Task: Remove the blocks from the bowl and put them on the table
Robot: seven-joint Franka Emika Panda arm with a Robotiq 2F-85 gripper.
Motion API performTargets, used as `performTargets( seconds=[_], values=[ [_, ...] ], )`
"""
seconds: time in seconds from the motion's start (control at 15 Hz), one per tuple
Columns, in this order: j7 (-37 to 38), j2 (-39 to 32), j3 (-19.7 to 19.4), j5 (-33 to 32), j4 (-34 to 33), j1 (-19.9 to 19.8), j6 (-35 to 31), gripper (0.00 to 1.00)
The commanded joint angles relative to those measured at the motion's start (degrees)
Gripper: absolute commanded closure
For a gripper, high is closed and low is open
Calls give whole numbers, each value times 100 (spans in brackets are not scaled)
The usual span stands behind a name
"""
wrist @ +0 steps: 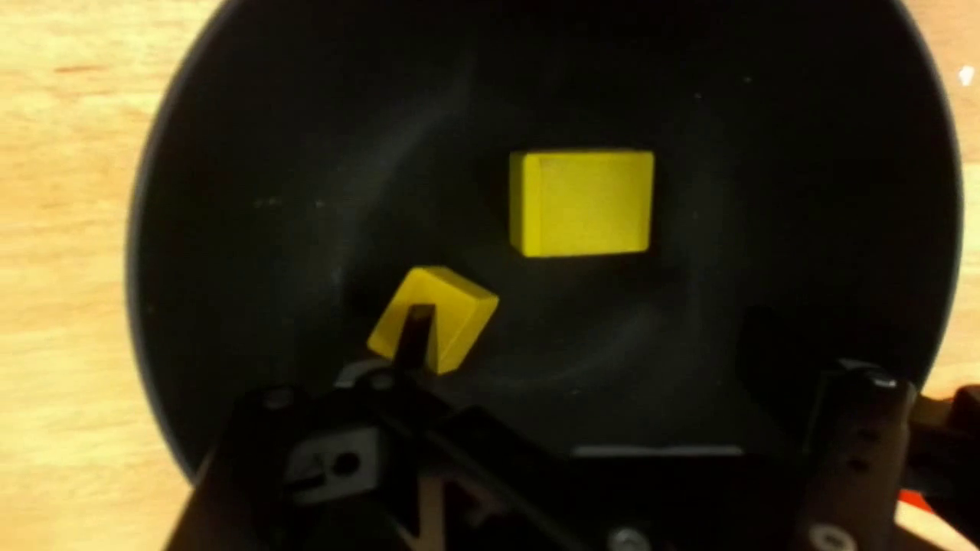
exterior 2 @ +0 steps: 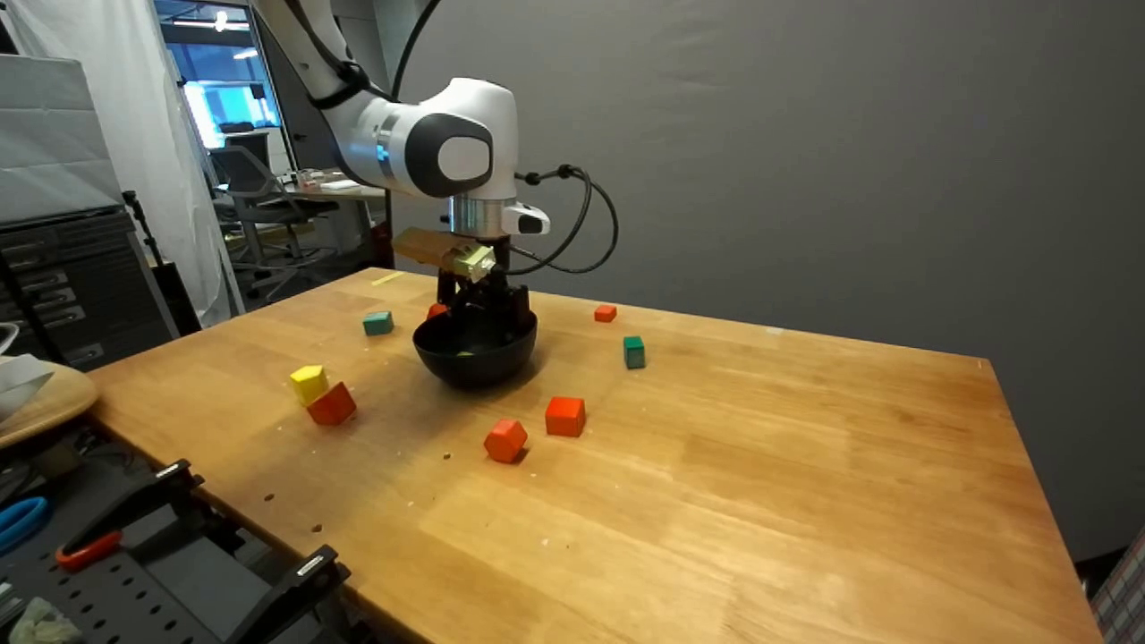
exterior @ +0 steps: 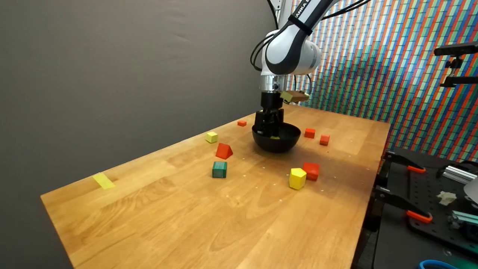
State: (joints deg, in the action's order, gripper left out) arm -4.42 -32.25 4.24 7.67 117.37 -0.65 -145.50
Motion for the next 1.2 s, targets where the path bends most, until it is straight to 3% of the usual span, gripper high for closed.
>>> performTargets(
  seconds=[0.0, 0.27, 0.53, 0.73, 0.8, 0.93, 1.13],
  values=[
    [239, 112, -216, -329, -50, 161, -44, 0],
    [462, 346, -315, -442, 210, 190, -80, 0],
    [433, 149, -220, -339, 138, 139, -61, 2],
    [378, -98, -207, -341, 8, 123, 5, 17],
    [359, -165, -198, -327, -27, 105, 37, 34],
    [362, -230, -212, -339, -26, 102, 27, 41],
    [406, -129, -246, -350, 46, 113, -19, 66]
  ],
)
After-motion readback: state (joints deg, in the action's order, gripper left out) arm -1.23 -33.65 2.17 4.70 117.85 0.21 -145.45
